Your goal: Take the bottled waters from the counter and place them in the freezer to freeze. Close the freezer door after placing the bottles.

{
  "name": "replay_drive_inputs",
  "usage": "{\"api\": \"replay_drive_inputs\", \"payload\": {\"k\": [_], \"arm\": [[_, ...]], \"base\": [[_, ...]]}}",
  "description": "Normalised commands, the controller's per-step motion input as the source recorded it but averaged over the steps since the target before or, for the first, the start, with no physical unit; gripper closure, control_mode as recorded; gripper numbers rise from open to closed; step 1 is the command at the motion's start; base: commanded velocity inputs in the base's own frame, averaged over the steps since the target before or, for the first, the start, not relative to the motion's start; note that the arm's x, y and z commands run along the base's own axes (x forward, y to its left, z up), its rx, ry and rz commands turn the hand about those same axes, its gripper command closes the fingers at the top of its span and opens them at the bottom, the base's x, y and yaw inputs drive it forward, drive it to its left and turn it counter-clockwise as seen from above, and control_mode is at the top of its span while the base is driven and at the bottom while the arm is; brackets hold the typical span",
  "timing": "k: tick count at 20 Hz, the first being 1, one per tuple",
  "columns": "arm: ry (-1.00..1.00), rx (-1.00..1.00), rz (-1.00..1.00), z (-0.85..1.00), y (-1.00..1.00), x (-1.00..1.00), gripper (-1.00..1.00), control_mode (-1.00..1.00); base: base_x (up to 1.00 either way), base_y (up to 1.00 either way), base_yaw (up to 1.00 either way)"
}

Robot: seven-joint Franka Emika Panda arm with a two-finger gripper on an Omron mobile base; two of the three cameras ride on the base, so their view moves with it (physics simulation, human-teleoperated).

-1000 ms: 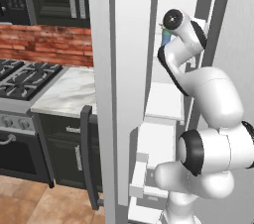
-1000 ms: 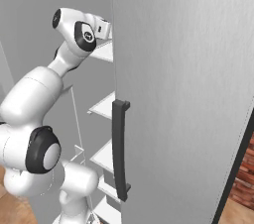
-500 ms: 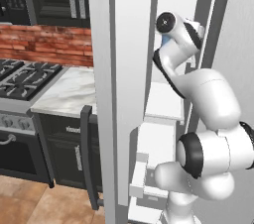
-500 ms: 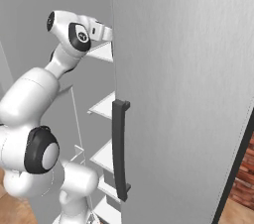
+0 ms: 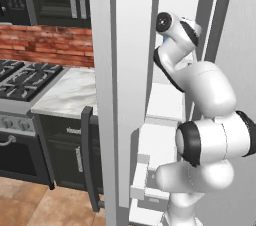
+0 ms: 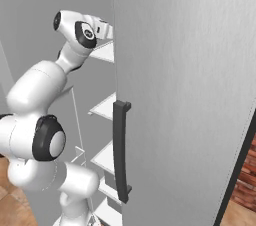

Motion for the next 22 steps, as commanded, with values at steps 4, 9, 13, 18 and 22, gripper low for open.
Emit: {"api": "replay_drive_inputs", "payload": {"k": [4,9,13,18,22], "arm": [[0.00,0.00,0.00,0.00,-0.02,0.25,1.00,-1.00],[0.00,0.00,0.00,0.00,-0.10,0.12,1.00,-1.00],[0.00,0.00,0.00,-0.04,-0.14,0.06,1.00,-1.00],[0.00,0.00,0.00,-0.11,-0.14,0.00,1.00,-1.00],[0.01,0.00,0.00,-0.24,-0.08,0.00,1.00,-1.00]], "base": [[0.00,0.00,0.00],[0.00,0.00,0.00],[0.00,0.00,0.00],[0.00,0.00,0.00],[0.00,0.00,0.00]]}}
